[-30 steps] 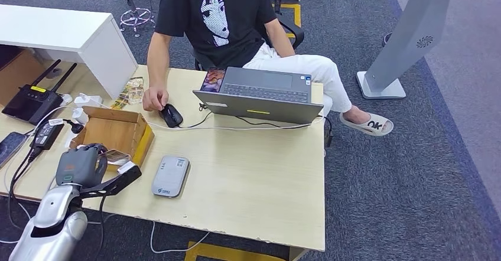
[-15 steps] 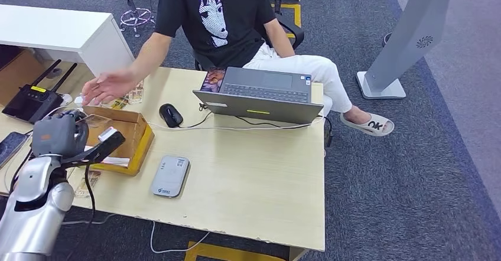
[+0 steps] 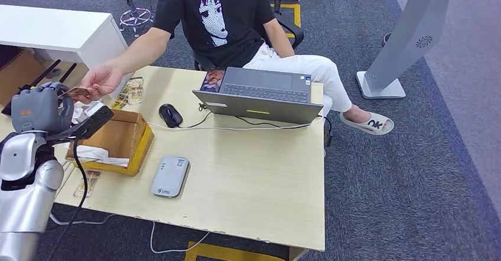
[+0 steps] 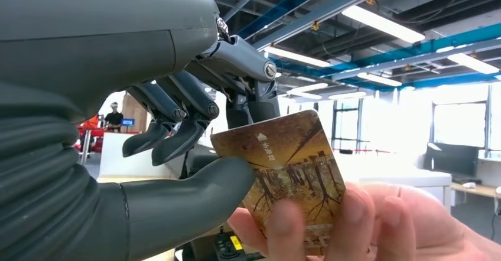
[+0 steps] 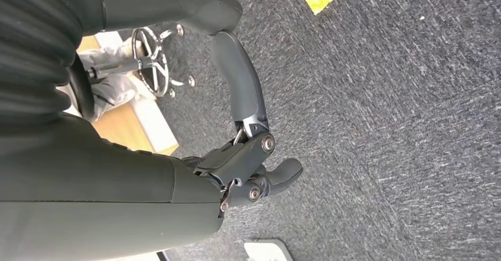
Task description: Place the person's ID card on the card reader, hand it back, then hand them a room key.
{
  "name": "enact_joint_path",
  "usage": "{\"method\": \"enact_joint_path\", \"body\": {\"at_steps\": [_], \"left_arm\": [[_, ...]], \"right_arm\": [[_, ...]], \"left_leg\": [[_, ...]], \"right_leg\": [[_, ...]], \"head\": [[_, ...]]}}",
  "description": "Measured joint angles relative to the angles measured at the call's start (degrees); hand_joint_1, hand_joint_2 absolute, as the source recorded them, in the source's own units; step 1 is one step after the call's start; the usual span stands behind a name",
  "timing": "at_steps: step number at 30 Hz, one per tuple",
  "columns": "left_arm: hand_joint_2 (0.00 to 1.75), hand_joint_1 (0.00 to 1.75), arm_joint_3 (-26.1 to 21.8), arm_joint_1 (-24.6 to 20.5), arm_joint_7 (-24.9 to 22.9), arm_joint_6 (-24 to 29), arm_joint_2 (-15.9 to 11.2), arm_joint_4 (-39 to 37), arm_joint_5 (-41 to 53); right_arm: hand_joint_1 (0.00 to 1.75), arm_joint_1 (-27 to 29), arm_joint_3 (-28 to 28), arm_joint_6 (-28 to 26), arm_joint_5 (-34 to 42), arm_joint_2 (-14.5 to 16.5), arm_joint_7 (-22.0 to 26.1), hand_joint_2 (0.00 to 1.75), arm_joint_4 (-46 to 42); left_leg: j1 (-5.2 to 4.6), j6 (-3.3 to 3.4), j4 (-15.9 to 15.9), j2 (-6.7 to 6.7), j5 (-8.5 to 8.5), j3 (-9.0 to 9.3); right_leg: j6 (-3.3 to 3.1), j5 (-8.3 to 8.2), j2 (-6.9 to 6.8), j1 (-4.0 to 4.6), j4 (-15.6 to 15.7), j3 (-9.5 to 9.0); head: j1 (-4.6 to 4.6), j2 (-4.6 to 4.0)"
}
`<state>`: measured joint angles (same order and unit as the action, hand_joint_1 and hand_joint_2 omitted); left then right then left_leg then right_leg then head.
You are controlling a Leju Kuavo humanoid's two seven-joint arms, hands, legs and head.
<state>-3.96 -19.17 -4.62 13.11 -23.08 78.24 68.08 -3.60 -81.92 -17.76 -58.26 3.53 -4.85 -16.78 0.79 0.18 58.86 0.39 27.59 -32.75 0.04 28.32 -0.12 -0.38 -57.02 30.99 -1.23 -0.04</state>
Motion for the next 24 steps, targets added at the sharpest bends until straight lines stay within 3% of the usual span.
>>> {"method": "enact_joint_path", "body": {"at_steps": [2,3,6,7,18,24], "left_arm": [[1.75,1.71,0.0,0.0,0.1,0.3,0.2,0.0,-0.5],[1.75,1.36,0.0,0.0,0.1,0.4,0.4,0.1,-0.6],[1.75,0.09,0.0,0.0,0.2,0.7,0.7,0.3,-0.9],[1.75,0.00,0.0,0.1,0.3,1.1,0.8,0.5,-1.1],[1.75,0.00,-0.1,1.1,1.3,5.6,2.8,3.0,-3.0],[1.75,0.00,-2.1,7.5,6.6,10.9,4.1,8.1,-9.3]], "right_arm": [[0.00,0.0,0.0,0.1,0.0,0.0,0.0,1.75,0.0],[0.00,0.0,0.0,0.1,0.0,0.0,0.0,1.75,0.0],[0.00,0.0,0.0,0.1,0.0,0.0,0.0,1.75,0.1],[0.00,0.0,0.0,0.1,0.0,0.0,0.0,1.75,0.2],[0.00,-0.1,0.0,0.2,-0.1,0.0,0.1,1.75,0.4],[0.00,0.0,0.0,-0.2,0.8,0.0,-0.2,1.75,0.5]], "left_leg": [[0.00,0.00,0.0,0.00,0.00,0.00],[0.00,0.00,0.0,0.00,0.00,0.00],[0.00,0.00,0.0,0.03,0.00,-0.01],[0.00,0.00,0.0,0.03,0.00,-0.01],[-0.01,0.00,0.0,0.00,0.00,-0.02],[-0.02,-0.01,0.0,0.06,0.02,-0.02]], "right_leg": [[0.00,0.00,0.00,0.00,0.0,0.00],[0.00,0.00,0.00,0.00,0.0,0.00],[0.00,0.00,0.01,0.00,0.0,0.01],[0.00,0.00,0.02,0.00,0.0,0.01],[0.00,0.00,0.00,0.00,0.0,-0.01],[0.00,0.01,0.06,-0.01,0.0,0.01]], "head": [[0.00,0.00],[0.00,0.00],[0.00,0.00],[0.00,0.00],[0.01,0.00],[0.00,0.00]]}}
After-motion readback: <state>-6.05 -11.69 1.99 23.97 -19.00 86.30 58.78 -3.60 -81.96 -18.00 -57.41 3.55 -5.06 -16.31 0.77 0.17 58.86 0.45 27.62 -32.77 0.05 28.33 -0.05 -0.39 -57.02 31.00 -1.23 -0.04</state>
